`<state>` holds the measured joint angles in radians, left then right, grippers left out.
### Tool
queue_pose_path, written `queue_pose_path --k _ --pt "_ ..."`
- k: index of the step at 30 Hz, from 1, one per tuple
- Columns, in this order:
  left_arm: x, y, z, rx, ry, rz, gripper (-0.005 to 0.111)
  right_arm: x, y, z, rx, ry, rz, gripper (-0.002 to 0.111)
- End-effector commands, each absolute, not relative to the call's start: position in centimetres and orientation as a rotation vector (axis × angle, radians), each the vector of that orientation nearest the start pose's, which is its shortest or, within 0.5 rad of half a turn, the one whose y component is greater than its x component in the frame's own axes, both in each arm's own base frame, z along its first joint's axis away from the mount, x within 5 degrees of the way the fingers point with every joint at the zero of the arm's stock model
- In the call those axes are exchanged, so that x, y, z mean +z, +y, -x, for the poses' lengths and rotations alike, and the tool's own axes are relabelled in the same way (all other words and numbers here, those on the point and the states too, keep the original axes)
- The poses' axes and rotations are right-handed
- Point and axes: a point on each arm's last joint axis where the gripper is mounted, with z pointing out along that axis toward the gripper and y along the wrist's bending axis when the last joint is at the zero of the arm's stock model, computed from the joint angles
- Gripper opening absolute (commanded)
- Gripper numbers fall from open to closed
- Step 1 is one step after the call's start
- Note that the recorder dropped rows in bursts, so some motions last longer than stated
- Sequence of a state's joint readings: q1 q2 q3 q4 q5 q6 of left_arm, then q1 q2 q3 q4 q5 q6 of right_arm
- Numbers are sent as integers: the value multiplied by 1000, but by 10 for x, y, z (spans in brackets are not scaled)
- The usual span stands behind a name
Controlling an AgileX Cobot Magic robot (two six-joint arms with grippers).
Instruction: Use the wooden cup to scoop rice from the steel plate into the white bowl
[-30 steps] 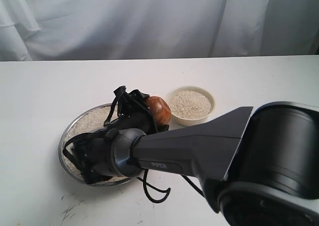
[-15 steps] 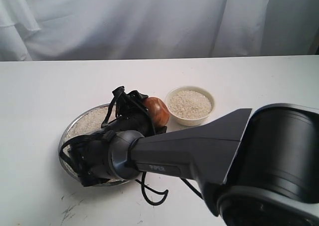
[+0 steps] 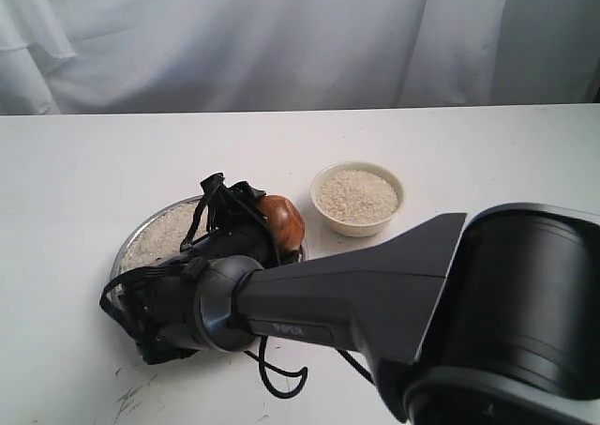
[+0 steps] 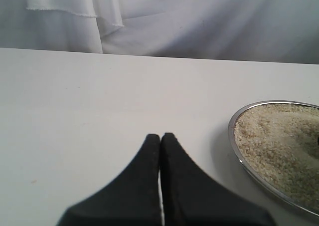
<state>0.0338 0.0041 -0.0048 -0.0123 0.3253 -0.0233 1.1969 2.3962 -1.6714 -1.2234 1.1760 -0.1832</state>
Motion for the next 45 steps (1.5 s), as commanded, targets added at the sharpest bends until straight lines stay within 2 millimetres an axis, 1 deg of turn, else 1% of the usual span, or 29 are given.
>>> queue_pose_path --k 1,3,5,7,8,10,16,19,21,27,32,38,45 --pt "184 1 -54 -6 1801 57 0 112 400 -241 -1379 1274 2097 0" --pt "184 1 -54 -6 1801 57 0 112 401 -241 -1356 1277 2090 0" --pt "184 1 -54 -6 1801 57 0 116 406 -242 -1308 1304 2063 0" --pt "184 1 -54 -6 1801 57 0 128 416 -244 -1227 1353 1998 0" --pt "184 1 -54 -6 1801 57 0 133 422 -244 -1158 1391 1995 0" --pt "184 1 -54 -6 1801 57 0 133 423 -246 -1129 1413 2031 0" --pt "184 1 -54 -6 1801 57 0 119 421 -249 -1182 1404 2053 0" --pt "184 1 -54 -6 1801 57 0 122 420 -251 -1215 1390 2042 0" --pt "184 1 -54 -6 1801 57 0 128 417 -254 -1250 1385 2027 0" --pt "184 1 -54 -6 1801 57 0 142 415 -256 -1243 1398 1996 0" --pt "184 1 -54 -6 1801 57 0 150 413 -255 -1259 1407 1984 0" --pt "184 1 -54 -6 1801 57 0 151 405 -263 -1318 1433 1990 0" --pt "184 1 -54 -6 1801 57 0 149 400 -270 -1323 1465 1986 0"
